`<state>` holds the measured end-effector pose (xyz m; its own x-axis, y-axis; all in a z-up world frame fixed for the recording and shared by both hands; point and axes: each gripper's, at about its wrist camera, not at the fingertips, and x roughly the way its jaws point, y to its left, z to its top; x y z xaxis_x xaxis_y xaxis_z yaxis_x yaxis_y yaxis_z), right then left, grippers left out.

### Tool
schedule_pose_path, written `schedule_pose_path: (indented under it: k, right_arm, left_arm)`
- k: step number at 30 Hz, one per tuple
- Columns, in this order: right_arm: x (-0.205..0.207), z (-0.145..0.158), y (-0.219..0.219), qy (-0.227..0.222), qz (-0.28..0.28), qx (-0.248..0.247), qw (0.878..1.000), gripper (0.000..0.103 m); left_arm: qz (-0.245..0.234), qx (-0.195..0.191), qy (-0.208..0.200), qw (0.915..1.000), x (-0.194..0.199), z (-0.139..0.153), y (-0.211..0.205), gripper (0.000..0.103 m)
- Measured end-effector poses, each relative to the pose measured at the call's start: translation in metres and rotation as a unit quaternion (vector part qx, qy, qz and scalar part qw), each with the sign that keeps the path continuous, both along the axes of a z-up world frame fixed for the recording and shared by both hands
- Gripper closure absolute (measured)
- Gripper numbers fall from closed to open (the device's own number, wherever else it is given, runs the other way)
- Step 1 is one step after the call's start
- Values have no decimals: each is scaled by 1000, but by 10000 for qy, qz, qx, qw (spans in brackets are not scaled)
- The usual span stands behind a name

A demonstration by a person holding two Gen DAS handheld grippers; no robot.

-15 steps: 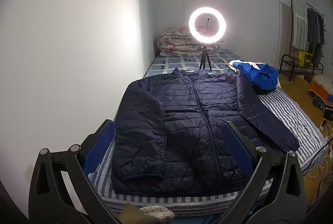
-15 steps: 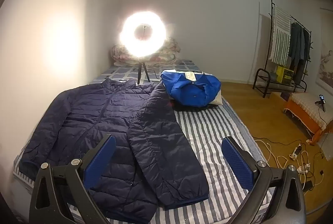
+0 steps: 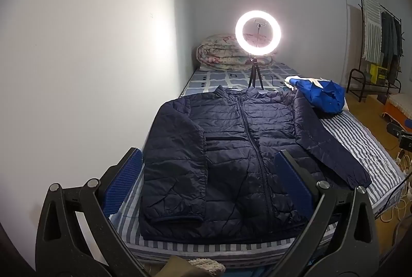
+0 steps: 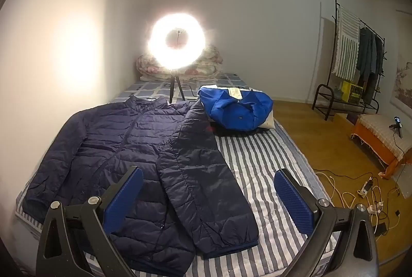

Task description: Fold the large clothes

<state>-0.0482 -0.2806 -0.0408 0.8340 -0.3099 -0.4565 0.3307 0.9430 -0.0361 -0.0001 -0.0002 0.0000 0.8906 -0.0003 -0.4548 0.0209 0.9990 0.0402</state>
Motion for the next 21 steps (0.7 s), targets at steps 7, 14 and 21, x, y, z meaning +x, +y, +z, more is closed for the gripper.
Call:
schedule_pose_path:
  k: [7,14,21]
  right_arm:
    - [0,1,0,-3,8,-4,10000,0]
    - [-1,0,0,-6,9,-3,10000,0]
    - [0,0,0,-10,4,-14,10000,0]
  left_arm:
    - [13,-14,-22,10000,-1,5,3,0]
    - [29,-29,-42,10000,2,9,4,0]
    - [63,-47,-67,9999,1,19,6,0]
